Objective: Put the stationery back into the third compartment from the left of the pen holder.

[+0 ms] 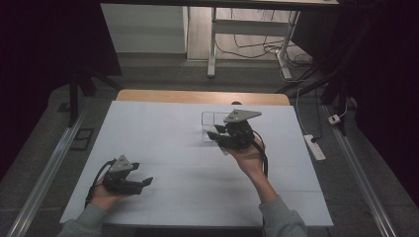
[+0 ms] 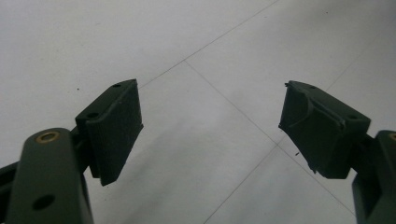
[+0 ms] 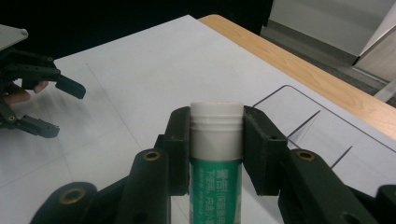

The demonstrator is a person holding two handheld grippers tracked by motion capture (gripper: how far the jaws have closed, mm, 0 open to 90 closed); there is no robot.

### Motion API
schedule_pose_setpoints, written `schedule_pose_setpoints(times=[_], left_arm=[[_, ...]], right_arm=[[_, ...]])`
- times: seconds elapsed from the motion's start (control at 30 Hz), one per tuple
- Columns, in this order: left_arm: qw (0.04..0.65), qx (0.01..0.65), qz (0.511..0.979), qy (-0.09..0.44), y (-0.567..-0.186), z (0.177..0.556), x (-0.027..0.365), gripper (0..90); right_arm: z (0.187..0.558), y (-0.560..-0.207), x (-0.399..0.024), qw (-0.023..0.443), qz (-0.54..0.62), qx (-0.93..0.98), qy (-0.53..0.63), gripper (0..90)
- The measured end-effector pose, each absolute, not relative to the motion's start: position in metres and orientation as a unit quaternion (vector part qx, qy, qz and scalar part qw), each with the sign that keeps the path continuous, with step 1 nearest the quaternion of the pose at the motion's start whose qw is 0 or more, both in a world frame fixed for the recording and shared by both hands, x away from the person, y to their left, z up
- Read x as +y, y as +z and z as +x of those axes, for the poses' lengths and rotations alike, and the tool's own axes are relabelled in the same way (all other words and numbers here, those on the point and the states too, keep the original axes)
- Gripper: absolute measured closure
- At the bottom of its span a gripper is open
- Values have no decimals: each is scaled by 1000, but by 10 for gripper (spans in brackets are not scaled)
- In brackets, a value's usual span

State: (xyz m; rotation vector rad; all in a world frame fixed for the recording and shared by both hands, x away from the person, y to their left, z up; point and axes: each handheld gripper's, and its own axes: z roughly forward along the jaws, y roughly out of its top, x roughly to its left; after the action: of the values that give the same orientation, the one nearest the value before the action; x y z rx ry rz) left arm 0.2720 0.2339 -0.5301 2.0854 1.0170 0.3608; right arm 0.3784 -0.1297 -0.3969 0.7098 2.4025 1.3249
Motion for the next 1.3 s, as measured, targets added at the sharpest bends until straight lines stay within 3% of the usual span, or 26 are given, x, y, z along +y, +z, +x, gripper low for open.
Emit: schedule_pose_setpoints(times=[1.3], left_arm=[[392,403,815,143,-527,271,235,206]], right_arm=[[428,-393,-149,213,304,799,473,643]])
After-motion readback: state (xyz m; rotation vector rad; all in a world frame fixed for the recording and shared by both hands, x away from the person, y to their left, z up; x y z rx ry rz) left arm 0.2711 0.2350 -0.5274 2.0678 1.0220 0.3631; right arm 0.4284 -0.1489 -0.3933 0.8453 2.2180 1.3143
